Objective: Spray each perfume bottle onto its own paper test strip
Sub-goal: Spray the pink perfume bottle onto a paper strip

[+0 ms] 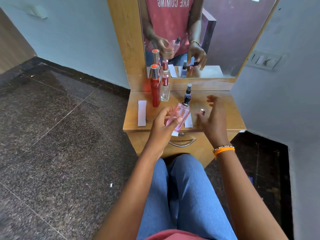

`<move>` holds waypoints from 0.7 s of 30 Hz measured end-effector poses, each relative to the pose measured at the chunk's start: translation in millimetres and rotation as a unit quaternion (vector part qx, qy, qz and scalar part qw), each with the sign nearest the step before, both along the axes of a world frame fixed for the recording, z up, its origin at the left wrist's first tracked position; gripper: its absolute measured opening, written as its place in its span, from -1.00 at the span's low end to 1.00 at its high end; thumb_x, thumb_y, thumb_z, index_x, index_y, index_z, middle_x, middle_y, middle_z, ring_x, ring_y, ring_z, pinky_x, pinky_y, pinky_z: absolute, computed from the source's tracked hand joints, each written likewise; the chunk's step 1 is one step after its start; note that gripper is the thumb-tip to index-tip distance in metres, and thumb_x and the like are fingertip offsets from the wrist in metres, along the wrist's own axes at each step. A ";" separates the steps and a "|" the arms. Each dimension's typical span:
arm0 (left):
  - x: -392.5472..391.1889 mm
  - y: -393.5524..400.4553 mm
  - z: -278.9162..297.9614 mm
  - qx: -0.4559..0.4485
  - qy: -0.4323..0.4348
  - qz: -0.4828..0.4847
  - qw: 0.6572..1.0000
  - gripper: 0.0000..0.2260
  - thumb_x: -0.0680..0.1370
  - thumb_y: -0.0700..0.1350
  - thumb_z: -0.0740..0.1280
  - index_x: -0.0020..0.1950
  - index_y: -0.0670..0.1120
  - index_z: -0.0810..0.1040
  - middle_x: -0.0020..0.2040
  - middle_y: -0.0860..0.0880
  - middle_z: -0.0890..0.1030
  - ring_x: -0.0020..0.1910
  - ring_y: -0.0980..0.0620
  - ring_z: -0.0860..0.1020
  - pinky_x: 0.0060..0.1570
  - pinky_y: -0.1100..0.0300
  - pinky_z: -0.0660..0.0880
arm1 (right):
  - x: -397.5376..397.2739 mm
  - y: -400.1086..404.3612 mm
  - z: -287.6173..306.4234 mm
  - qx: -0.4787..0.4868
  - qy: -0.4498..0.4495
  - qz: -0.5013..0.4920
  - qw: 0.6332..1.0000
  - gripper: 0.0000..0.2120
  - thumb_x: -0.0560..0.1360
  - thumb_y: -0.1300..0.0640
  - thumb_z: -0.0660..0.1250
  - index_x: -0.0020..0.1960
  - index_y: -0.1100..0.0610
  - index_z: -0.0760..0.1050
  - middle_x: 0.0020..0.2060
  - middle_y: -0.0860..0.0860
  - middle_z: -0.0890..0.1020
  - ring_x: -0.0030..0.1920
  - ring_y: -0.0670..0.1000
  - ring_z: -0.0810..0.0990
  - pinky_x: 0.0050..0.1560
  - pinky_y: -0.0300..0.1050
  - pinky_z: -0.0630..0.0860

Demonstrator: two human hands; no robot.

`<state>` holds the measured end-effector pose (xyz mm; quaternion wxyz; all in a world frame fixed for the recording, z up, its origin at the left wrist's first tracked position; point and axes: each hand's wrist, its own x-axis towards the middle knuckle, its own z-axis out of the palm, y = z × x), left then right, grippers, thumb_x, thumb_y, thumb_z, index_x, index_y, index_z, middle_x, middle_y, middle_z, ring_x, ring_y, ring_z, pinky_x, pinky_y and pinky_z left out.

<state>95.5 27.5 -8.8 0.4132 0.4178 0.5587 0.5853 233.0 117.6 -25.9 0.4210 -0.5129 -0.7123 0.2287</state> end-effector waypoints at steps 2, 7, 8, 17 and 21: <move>1.1 0.5 0.6 0.006 -0.009 -0.006 1.000 -0.70 0.45 -0.05 0.34 0.17 -0.07 0.52 0.13 -0.05 0.60 0.17 0.00 0.53 0.21 0.04 0.42 | -1.1 -11.9 12.7 0.057 0.024 0.012 0.998 -0.66 0.51 0.17 0.33 0.25 0.18 0.38 0.06 0.06 0.53 0.07 -0.03 0.50 0.06 -0.21 0.42; 4.9 6.4 1.9 0.023 -0.040 -0.022 0.999 -0.73 0.45 -0.15 0.37 0.14 -0.03 0.49 0.10 -0.06 0.61 0.09 0.12 0.57 0.10 0.24 0.49 | -10.3 -37.0 33.4 -0.074 0.157 0.189 0.967 -0.69 0.55 0.12 0.28 0.29 0.04 0.38 0.02 -0.04 0.61 0.03 -0.14 0.60 -0.03 -0.34 0.50; 6.2 7.4 1.7 0.019 -0.037 -0.018 0.999 -0.74 0.45 -0.18 0.39 0.11 -0.03 0.47 0.04 -0.04 0.61 0.02 0.17 0.59 0.02 0.31 0.50 | -10.8 -37.9 33.7 -0.085 0.165 0.201 0.962 -0.68 0.54 0.15 0.31 0.29 0.04 0.40 0.01 -0.05 0.62 0.03 -0.10 0.61 -0.02 -0.30 0.52; -6.1 19.5 -3.0 -0.045 0.136 0.049 0.989 -0.89 0.59 -0.18 0.21 0.06 -0.12 0.50 0.02 0.03 0.58 -0.02 0.13 0.54 0.02 0.30 0.44 | 7.8 -26.4 30.7 -0.137 0.191 0.193 0.953 -0.67 0.52 0.18 0.34 0.25 0.01 0.40 -0.01 0.08 0.67 -0.01 0.05 0.67 -0.04 0.07 0.63; -6.4 40.7 -9.1 -0.102 0.306 0.052 0.945 -0.71 0.53 -0.19 0.30 0.25 -0.12 0.44 0.19 -0.07 0.48 0.18 -0.05 0.46 0.18 0.15 0.40 | 14.5 -25.3 33.3 -0.153 0.220 0.182 0.946 -0.66 0.50 0.21 0.37 0.22 0.03 0.38 -0.09 0.14 0.69 -0.06 0.05 0.68 -0.08 -0.10 0.60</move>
